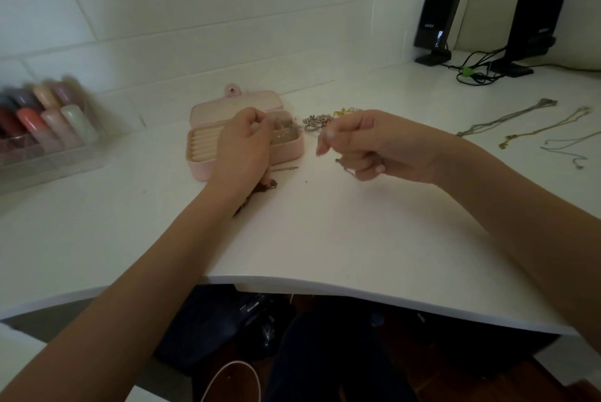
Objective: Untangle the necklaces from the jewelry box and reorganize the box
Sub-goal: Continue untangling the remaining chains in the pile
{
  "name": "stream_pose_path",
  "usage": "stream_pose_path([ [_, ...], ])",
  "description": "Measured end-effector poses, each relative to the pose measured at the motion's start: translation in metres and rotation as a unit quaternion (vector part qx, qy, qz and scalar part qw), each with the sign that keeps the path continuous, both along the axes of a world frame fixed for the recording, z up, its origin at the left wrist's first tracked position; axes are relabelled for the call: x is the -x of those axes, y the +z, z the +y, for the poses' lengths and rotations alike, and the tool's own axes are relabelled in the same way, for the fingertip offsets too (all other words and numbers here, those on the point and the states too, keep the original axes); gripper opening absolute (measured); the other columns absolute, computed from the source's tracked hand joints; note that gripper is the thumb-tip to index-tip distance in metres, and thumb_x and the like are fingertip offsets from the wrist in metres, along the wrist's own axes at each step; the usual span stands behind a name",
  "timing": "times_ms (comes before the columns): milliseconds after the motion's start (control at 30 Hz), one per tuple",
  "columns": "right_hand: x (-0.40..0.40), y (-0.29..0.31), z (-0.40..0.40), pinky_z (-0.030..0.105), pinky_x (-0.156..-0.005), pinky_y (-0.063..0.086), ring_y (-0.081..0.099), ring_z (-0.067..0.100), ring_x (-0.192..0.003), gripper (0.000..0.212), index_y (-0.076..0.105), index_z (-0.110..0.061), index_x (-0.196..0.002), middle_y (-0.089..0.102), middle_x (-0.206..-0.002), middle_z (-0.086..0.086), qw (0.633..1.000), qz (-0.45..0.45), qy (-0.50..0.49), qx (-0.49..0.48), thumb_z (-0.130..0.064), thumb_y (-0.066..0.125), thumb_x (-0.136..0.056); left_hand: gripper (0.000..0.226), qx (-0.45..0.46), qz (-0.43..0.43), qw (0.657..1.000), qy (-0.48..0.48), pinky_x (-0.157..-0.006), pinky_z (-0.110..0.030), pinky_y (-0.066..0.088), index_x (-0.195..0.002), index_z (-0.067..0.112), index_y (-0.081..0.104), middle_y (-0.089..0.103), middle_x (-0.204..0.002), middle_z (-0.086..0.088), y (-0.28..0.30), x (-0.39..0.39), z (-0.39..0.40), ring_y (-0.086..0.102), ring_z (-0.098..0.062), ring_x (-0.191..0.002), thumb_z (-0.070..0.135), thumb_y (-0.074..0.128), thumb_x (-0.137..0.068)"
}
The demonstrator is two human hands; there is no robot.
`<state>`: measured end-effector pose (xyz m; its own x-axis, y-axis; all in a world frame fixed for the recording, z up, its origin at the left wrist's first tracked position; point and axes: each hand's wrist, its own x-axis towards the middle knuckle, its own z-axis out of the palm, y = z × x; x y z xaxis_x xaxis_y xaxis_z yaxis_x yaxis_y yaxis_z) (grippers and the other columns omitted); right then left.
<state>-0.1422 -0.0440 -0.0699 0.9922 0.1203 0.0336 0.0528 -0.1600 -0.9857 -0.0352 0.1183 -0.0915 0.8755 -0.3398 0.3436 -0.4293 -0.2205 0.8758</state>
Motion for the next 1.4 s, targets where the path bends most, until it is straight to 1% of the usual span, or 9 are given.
stream_pose_path([
  [233, 0.002, -0.001, -0.009, 0.021, -0.045, 0.021, 0.025, 0.007, -0.048, 0.014, 0.075, -0.024, -0.073, 0.034, -0.054, -0.009, 0.989, 0.058, 0.13, 0.048, -0.022, 0.066, -0.084, 0.023, 0.008, -0.014, 1.0, 0.022, -0.028, -0.016, 0.028, -0.093, 0.006, 0.054, 0.047, -0.059, -0.007, -0.003, -0.003, 0.001, 0.037, -0.006, -0.028, 0.024, 0.043, -0.099],
  [367, 0.001, 0.001, -0.019, 0.021, -0.051, 0.032, 0.039, 0.007, -0.054, 0.012, 0.076, -0.022, -0.074, 0.046, -0.062, -0.006, 0.987, 0.062, 0.126, 0.077, -0.02, 0.069, -0.084, 0.02, 0.034, 0.003, 0.999, 0.043, -0.03, -0.014, 0.024, -0.087, 0.011, 0.053, 0.045, -0.049, -0.001, -0.003, -0.003, 0.001, 0.034, -0.008, -0.023, 0.022, 0.042, -0.1],
  [467, 0.001, 0.003, -0.025, 0.021, -0.061, 0.047, 0.051, 0.008, -0.064, 0.006, 0.074, -0.02, -0.076, 0.053, -0.08, 0.004, 0.989, 0.063, 0.093, 0.092, -0.024, 0.071, -0.078, 0.023, 0.075, 0.103, 0.992, 0.014, -0.031, -0.014, 0.021, -0.084, 0.014, 0.051, 0.037, -0.037, 0.005, 0.002, -0.005, 0.0, 0.03, -0.009, -0.024, 0.021, 0.037, -0.101],
  [633, -0.01, -0.004, -0.026, 0.022, -0.068, 0.049, 0.058, 0.01, -0.07, 0.018, 0.068, 0.001, -0.086, 0.067, -0.073, -0.003, 0.984, 0.032, -0.091, 0.147, -0.013, 0.058, -0.092, 0.029, 0.237, 0.358, 0.878, -0.213, -0.026, -0.014, 0.019, -0.077, 0.019, 0.046, 0.023, -0.029, 0.008, 0.016, -0.002, 0.006, 0.023, -0.005, -0.02, 0.022, 0.033, -0.103],
  [733, -0.01, -0.004, -0.022, 0.021, -0.071, 0.045, 0.058, 0.013, -0.074, 0.021, 0.072, 0.0, -0.08, 0.07, -0.079, 0.005, 0.968, 0.023, -0.116, 0.22, -0.016, 0.06, -0.088, 0.028, 0.272, 0.414, 0.814, -0.303, -0.026, -0.012, 0.02, -0.08, 0.021, 0.05, 0.026, -0.025, 0.005, 0.018, 0.0, 0.009, 0.029, -0.008, -0.019, 0.024, 0.032, -0.101],
  [833, -0.008, -0.003, -0.011, 0.008, -0.063, 0.042, 0.056, 0.005, -0.071, 0.022, 0.07, -0.012, -0.071, 0.068, -0.087, 0.009, 0.953, 0.002, -0.121, 0.278, -0.021, 0.062, -0.089, 0.026, 0.284, 0.437, 0.788, -0.328, -0.028, -0.013, 0.02, -0.082, 0.022, 0.055, 0.027, -0.025, 0.004, 0.017, 0.0, 0.01, 0.031, -0.009, -0.02, 0.027, 0.034, -0.098],
  [967, -0.009, -0.005, 0.01, 0.01, -0.058, 0.039, 0.052, 0.006, -0.075, 0.016, 0.07, -0.018, -0.099, 0.063, -0.082, -0.018, 0.96, -0.094, -0.163, 0.207, -0.03, 0.066, -0.088, 0.024, 0.272, 0.433, 0.802, -0.308, -0.027, -0.013, 0.019, -0.08, 0.022, 0.06, 0.026, -0.024, 0.006, 0.015, 0.004, 0.006, 0.029, -0.008, -0.019, 0.028, 0.042, -0.094],
  [1233, -0.013, -0.019, 0.031, 0.03, -0.083, 0.055, 0.065, 0.017, -0.075, 0.008, 0.067, -0.005, -0.09, 0.069, -0.091, 0.022, 0.982, -0.1, -0.147, 0.06, -0.002, 0.07, -0.083, 0.017, 0.239, 0.414, 0.82, -0.314, -0.025, -0.012, 0.019, -0.076, 0.023, 0.065, 0.027, -0.024, 0.006, 0.013, 0.009, 0.003, 0.027, -0.008, -0.018, 0.03, 0.051, -0.082],
  [1400, -0.014, -0.019, 0.03, 0.018, -0.07, 0.054, 0.063, 0.007, -0.064, 0.004, 0.066, -0.007, -0.088, 0.065, -0.077, 0.006, 0.983, -0.09, -0.158, 0.041, -0.006, 0.068, -0.085, 0.023, 0.234, 0.404, 0.829, -0.306, -0.026, -0.011, 0.019, -0.069, 0.023, 0.072, 0.026, -0.025, 0.008, 0.013, 0.009, 0.001, 0.026, -0.007, -0.018, 0.032, 0.054, -0.08],
])
